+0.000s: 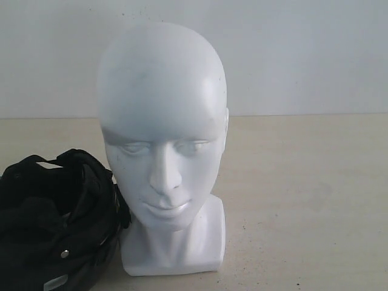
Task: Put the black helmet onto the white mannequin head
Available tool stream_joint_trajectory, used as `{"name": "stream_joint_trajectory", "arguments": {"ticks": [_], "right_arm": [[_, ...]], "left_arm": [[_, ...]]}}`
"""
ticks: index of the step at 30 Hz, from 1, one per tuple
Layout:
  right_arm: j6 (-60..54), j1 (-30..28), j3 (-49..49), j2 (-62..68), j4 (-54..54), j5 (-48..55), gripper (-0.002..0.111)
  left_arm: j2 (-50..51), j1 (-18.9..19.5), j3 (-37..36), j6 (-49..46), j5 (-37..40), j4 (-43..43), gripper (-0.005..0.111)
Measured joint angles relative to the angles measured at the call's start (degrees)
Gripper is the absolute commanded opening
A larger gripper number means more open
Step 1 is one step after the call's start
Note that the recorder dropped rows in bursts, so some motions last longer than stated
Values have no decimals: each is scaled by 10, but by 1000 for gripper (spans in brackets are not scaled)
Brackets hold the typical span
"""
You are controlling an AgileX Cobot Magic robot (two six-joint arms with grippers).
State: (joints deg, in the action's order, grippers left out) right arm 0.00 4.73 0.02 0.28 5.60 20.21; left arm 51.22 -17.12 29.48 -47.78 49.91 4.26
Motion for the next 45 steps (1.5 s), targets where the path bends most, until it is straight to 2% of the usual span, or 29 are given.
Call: {"name": "stream_joint_trajectory", "arguments": {"ticks": [13, 25, 45], "right_arm": [[0, 0, 0, 0, 0, 0, 0], [0, 0, 0, 0, 0, 0, 0], [0, 0, 0, 0, 0, 0, 0]], "left_arm": [[48, 0, 0, 7, -43, -46, 78], [64, 0, 0, -15, -82, -193, 78], [51, 0, -14, -18, -97, -198, 78]]}}
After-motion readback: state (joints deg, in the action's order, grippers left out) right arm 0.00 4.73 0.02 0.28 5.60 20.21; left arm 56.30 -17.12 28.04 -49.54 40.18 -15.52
